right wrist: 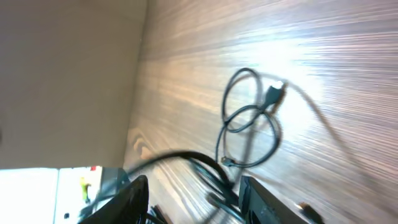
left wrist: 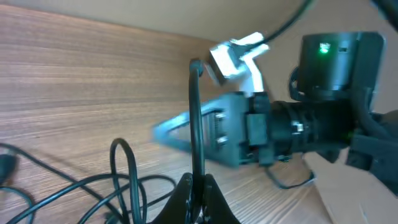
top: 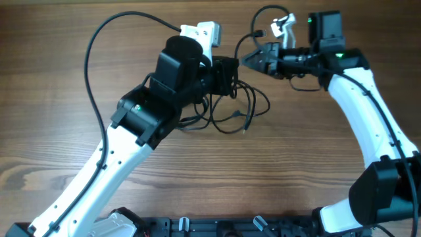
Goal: Untangle cables
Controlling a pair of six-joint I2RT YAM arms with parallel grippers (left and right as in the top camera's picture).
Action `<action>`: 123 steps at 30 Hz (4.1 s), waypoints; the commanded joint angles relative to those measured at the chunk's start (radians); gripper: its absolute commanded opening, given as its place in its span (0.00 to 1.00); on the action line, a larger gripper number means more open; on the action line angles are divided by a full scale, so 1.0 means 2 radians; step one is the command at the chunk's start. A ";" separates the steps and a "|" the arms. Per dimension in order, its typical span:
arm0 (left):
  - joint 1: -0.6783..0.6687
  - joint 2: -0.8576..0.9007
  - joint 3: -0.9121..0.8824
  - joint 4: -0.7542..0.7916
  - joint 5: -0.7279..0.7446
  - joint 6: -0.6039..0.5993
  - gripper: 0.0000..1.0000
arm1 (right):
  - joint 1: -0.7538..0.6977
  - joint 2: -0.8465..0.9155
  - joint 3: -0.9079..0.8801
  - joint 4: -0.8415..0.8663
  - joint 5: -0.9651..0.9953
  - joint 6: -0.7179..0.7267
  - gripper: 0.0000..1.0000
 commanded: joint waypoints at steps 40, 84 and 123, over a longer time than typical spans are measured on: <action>0.096 0.191 0.004 -0.234 -0.013 0.009 0.04 | 0.052 -0.009 0.012 -0.129 0.057 -0.125 0.54; -0.004 0.158 -0.160 -0.010 -0.068 -0.070 0.36 | 0.052 -0.009 0.012 -0.143 0.097 -0.123 0.67; 0.099 -0.031 -0.089 -0.219 0.079 -0.719 0.04 | 0.052 -0.116 0.013 -0.144 0.070 -0.099 0.64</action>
